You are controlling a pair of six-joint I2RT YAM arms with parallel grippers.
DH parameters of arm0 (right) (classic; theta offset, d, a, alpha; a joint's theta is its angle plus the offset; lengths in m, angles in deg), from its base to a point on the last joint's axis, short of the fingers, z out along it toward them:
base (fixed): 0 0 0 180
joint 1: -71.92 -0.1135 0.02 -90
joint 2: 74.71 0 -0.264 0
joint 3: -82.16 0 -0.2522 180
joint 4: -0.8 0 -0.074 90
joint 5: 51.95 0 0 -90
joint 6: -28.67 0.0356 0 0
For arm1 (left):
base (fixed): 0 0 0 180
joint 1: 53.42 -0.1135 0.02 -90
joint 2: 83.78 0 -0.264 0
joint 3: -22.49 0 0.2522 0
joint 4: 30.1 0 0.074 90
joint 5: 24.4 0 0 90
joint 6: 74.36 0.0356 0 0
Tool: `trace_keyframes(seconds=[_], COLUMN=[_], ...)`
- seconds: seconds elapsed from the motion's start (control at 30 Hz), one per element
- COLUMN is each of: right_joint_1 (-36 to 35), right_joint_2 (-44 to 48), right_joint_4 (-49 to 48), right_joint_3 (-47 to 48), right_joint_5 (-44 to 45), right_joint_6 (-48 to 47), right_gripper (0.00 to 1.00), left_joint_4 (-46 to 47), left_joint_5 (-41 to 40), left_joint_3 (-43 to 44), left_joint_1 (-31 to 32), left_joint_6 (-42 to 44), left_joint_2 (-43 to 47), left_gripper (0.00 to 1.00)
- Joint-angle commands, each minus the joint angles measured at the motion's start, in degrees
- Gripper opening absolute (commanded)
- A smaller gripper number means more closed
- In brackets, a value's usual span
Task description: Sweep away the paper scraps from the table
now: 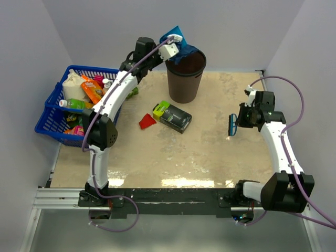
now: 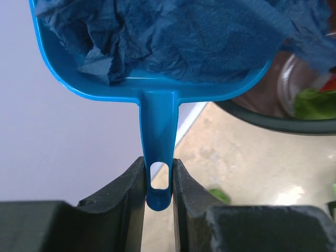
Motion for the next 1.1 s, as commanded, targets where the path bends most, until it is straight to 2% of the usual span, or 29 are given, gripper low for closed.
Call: trace_keyframes(seconds=[0.0, 0.17, 0.27, 0.43, 0.53, 0.6, 0.73, 0.93, 1.07], right_joint_1=[0.59, 0.85, 0.85, 0.94, 1.03, 0.94, 0.94, 0.94, 0.94], right_joint_2=[1.00, 0.83, 0.74, 0.30, 0.39, 0.39, 0.39, 0.04, 0.21], right_joint_4=[-2.28, -2.45, -2.45, -2.45, -2.45, -2.37, -2.45, -2.54, -2.37], right_joint_3=[-0.09, -0.18, -0.18, -0.17, -0.26, -0.17, -0.17, -0.18, -0.17], right_joint_5=[-1.40, -1.75, -1.92, -2.10, -2.10, -2.10, -2.19, -2.63, -2.63], right_joint_6=[0.88, 1.06, 1.06, 0.88, 0.88, 0.88, 0.88, 1.14, 1.14], right_gripper=[0.00, 0.00, 0.00, 0.00, 0.00, 0.00, 0.00, 0.00, 0.00], left_joint_4=[9.62, 13.06, 17.01, 22.29, 26.50, 33.09, 35.04, 36.18, 32.86], left_joint_5=[-5.33, -6.39, -8.32, -11.48, -13.85, -14.56, -15.09, -16.58, -16.94], left_joint_3=[1.52, -0.24, -6.37, -9.91, -12.71, -15.79, -16.06, -15.63, -11.77], left_joint_1=[-0.19, 0.16, 1.38, 3.14, 4.11, 4.20, 4.47, 4.47, 4.47], left_joint_6=[12.45, 18.18, 23.80, 32.51, 38.48, 41.83, 43.07, 40.35, 30.79], left_joint_2=[0.62, 1.49, 3.34, 4.84, 5.36, 6.24, 6.42, 6.51, 7.30], left_gripper=[0.00, 0.00, 0.00, 0.00, 0.00, 0.00, 0.00, 0.00, 0.00])
